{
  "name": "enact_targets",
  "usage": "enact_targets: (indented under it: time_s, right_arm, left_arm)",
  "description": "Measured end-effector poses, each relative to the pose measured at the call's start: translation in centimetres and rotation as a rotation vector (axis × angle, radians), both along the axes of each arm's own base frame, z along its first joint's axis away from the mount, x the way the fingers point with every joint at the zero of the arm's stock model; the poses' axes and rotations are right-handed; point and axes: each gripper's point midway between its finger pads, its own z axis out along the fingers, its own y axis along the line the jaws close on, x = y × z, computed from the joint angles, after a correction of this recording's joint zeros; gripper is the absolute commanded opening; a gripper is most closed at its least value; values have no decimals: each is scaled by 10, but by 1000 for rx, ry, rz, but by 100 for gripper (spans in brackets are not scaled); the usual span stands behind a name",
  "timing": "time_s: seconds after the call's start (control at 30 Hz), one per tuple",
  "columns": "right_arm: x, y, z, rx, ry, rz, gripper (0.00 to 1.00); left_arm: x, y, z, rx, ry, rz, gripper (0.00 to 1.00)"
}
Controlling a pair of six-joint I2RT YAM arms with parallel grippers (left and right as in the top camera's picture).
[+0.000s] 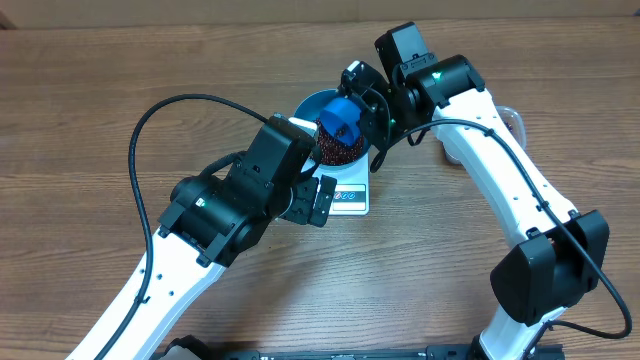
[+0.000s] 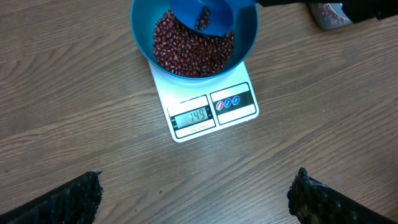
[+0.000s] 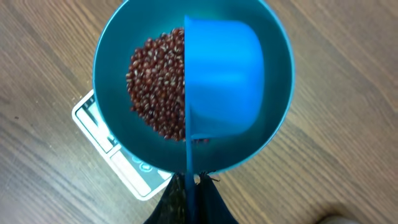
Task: Scoop item into bowl and weigh 150g on scale
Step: 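Keep the blue scoop tilted over the teal bowl, trickling beans in, then shake the last beans from the blue scoop into the teal bowl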
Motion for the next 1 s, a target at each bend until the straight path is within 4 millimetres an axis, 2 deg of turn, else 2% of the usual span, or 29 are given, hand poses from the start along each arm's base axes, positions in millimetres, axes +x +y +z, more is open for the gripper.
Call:
enact_targets:
  time_s: [1.0]
  right_arm:
    - [-1, 1, 0, -5, -4, 12, 4]
  left_arm:
    - [0, 0, 0, 0, 0, 0, 100]
